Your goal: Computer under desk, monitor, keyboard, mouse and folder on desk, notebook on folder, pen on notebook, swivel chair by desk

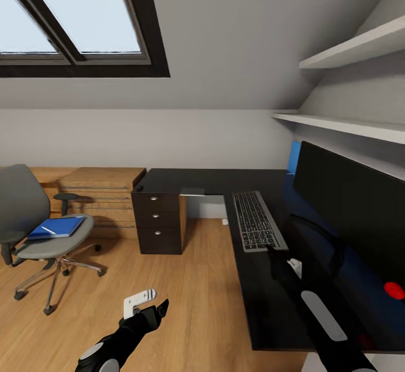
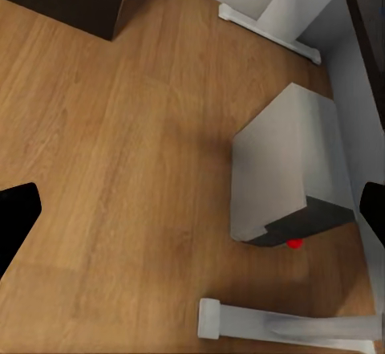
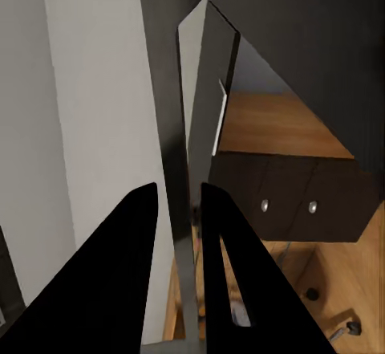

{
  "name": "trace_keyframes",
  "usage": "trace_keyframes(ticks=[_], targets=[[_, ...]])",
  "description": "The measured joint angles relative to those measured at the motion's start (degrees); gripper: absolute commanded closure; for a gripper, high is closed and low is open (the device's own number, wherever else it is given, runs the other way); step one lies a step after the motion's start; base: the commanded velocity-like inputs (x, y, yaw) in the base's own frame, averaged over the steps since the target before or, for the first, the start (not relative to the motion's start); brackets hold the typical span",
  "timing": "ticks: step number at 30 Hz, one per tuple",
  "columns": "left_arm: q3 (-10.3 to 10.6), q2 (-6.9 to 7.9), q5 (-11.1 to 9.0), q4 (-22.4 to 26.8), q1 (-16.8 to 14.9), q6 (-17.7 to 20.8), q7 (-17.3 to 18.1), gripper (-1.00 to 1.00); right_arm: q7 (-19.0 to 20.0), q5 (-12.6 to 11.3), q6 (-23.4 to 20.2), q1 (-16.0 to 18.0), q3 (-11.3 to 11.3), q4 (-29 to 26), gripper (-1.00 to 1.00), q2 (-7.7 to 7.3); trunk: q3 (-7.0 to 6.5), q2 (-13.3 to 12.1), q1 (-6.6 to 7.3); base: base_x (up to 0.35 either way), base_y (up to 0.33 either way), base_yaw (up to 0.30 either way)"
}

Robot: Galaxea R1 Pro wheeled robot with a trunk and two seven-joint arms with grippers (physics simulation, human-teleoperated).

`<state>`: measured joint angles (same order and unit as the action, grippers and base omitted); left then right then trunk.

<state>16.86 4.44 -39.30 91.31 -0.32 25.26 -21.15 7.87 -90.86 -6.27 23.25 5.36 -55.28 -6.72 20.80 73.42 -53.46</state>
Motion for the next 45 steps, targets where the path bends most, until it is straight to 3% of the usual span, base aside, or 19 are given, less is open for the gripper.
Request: trace_keyframes(ticks=[5,10,45], targets=[[-0.01,0.0,-0.03,0.01,0.0,0.14,0.06,-1.0,0.05,-0.05,0.0,0.0,-2.33,3.39,1.0,0.06,0.0,0.0,0.0,0.0,-0.016,0.0],[0.05,0.0,-0.08,0.0,0.0,0.17,0.15,-1.0,0.08,-0.05,0.04,0.01,-3.07,3.8,1.0,0.09,0.0,0.0,0.0,0.0,-0.002,0.0],[0.09,0.0,-0.44,0.09,0.0,0.18,0.26,-1.0,-0.09,0.14,-0.11,0.09,-3.22,5.92,1.0,-0.21,0.0,0.0,0.0,0.0,-0.084,0.0]])
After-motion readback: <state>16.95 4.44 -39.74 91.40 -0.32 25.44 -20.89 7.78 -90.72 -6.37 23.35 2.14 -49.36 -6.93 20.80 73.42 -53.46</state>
